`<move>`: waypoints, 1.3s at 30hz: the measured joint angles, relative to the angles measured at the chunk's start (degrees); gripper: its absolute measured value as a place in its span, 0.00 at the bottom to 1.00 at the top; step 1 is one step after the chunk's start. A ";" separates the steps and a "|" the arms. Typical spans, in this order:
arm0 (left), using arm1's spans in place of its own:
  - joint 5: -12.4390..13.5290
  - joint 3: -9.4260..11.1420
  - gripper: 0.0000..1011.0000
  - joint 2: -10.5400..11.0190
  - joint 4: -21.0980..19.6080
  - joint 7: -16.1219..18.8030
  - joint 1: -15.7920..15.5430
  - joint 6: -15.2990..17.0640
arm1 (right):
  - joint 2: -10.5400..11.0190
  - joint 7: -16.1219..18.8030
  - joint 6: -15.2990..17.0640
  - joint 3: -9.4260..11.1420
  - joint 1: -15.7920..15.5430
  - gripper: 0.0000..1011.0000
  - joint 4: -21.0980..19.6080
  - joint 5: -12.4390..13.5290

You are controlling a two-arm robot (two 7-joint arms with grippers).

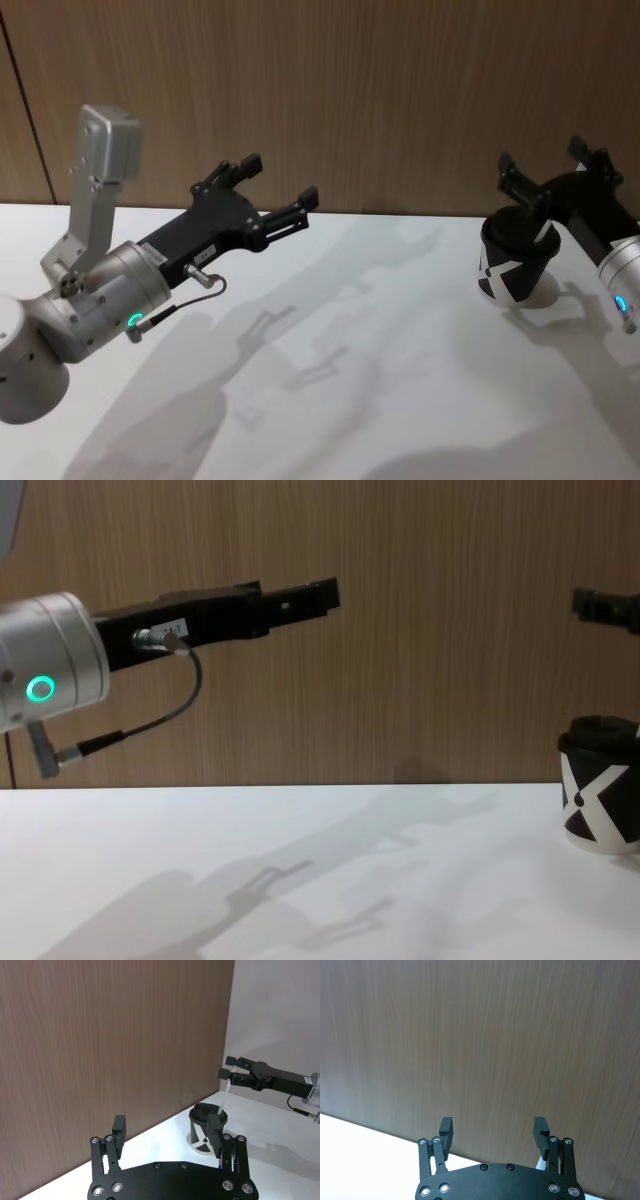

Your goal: Pick up the straw with one hand, pass it to the other hand, and insert it into the cup.

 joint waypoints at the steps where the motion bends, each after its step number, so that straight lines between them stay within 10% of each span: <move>1: 0.03 0.19 0.99 0.01 0.18 -0.03 -0.36 0.01 | 0.02 0.02 -0.48 -0.09 -0.25 0.99 -0.11 -0.29; 39: 6.47 7.45 0.99 -0.24 6.11 -0.30 -9.08 -6.23 | -0.18 4.61 -4.00 -1.03 -5.35 0.99 -4.43 -2.34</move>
